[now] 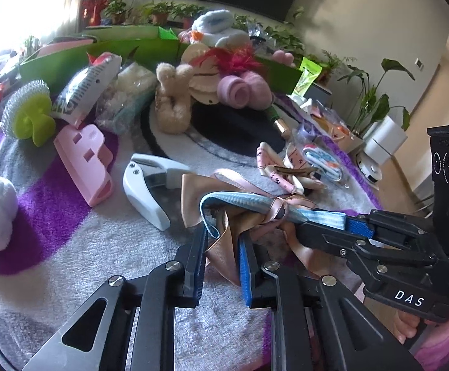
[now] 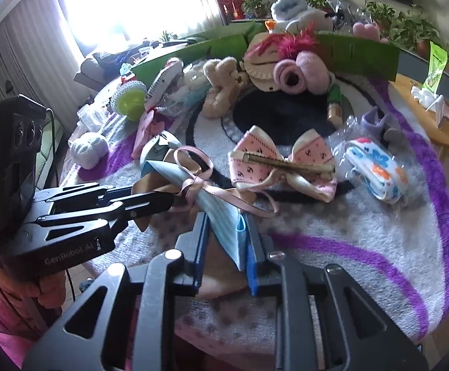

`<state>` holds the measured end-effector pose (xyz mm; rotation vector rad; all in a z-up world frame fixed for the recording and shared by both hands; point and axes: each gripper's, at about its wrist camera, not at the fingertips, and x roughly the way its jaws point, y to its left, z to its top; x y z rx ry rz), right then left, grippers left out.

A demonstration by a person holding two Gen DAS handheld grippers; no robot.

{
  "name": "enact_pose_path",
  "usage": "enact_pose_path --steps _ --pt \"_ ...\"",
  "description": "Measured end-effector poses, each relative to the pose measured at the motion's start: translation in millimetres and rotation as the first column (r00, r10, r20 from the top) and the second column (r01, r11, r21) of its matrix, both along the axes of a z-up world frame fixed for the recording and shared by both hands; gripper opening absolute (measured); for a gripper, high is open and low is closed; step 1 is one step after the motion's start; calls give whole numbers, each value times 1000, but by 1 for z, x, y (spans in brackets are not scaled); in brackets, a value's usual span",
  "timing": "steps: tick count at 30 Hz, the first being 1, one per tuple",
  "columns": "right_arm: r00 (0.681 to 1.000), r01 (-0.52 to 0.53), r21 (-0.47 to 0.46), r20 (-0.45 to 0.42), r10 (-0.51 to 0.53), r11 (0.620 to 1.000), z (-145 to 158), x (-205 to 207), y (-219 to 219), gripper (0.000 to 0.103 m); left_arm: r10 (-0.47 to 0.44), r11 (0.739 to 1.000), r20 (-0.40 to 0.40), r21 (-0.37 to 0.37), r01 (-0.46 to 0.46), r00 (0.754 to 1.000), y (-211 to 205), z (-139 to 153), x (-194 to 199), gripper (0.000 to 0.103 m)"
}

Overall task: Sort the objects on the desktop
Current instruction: 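Lift the bow with both grippers and carry it over the green box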

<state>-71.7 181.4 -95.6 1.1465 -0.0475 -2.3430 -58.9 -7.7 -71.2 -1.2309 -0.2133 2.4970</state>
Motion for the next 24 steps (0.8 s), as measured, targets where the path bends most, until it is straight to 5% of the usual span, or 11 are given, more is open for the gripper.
enact_pose_path --steps 24 --pt "979 -84 -8 -189 81 996 73 -1 -15 22 43 998 -199 -30 -50 979 -18 76 0 18"
